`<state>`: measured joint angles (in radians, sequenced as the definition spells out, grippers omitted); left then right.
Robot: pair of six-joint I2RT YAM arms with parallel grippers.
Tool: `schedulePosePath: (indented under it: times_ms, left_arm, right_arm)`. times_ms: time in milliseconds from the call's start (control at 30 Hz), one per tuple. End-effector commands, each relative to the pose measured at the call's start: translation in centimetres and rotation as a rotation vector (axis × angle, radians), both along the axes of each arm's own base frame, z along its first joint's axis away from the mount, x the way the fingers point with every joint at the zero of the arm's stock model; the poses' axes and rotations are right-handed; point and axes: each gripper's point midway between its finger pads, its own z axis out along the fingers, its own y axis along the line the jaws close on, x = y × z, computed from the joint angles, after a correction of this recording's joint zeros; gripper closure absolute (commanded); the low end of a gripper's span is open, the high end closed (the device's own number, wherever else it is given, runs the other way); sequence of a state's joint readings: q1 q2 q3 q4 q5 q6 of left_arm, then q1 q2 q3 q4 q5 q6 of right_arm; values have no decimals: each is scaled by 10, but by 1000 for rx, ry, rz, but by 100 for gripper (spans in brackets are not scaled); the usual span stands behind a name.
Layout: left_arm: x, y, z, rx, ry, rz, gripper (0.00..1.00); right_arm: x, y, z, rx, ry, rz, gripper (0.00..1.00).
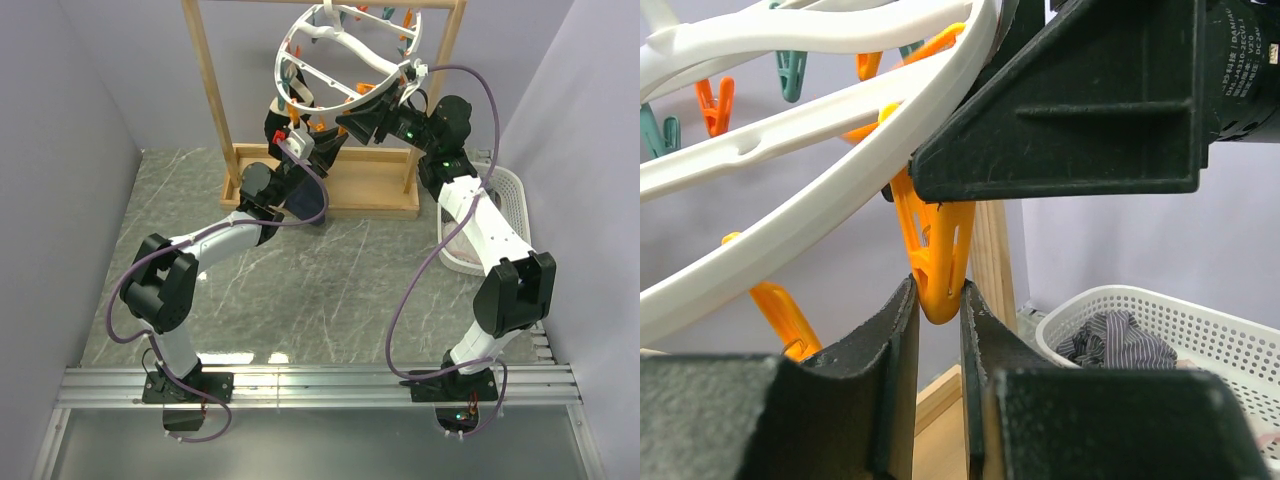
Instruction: Clip the underwear to the hanger
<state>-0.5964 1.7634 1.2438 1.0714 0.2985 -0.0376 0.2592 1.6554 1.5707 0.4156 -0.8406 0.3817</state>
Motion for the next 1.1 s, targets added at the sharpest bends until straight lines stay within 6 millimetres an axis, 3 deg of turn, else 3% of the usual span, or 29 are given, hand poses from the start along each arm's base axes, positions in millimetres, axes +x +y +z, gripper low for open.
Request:
schedulePosePath:
  times_ms: [0, 67, 133, 267, 400, 633, 733, 767, 833, 1067]
  left_arm:
    - [-26, -9, 13, 26, -56, -92, 100]
    - [-25, -8, 13, 22, -52, -90, 100]
    - [-25, -8, 12, 22, -49, -88, 100]
    - [-24, -8, 12, 21, -43, -93, 100]
    - [-24, -7, 14, 18, -43, -95, 100]
    - [-26, -7, 14, 18, -41, -103, 99]
    - [-28, -7, 14, 20, -38, -112, 77]
    - [-28, -7, 13, 24, -33, -114, 63]
    - [-31, -5, 12, 41, -23, -126, 52]
    - [-40, 6, 9, 68, 25, -126, 47]
  right_arm:
    - [-7, 0, 29, 33, -79, 18, 46]
    - [-8, 1, 29, 30, -82, 23, 53]
    - [-8, 1, 25, 18, -70, 26, 53]
    - [-14, 3, 22, -5, -73, 48, 41]
    - [-17, 1, 18, -18, -66, 57, 40]
    - [-13, -1, 19, -25, -74, 33, 66]
    - [-11, -1, 19, -30, -74, 28, 91]
    - [-10, -1, 20, -29, -75, 20, 96]
    - [-9, -1, 19, -34, -68, 16, 100]
    - [-5, -3, 19, -24, -38, 8, 100]
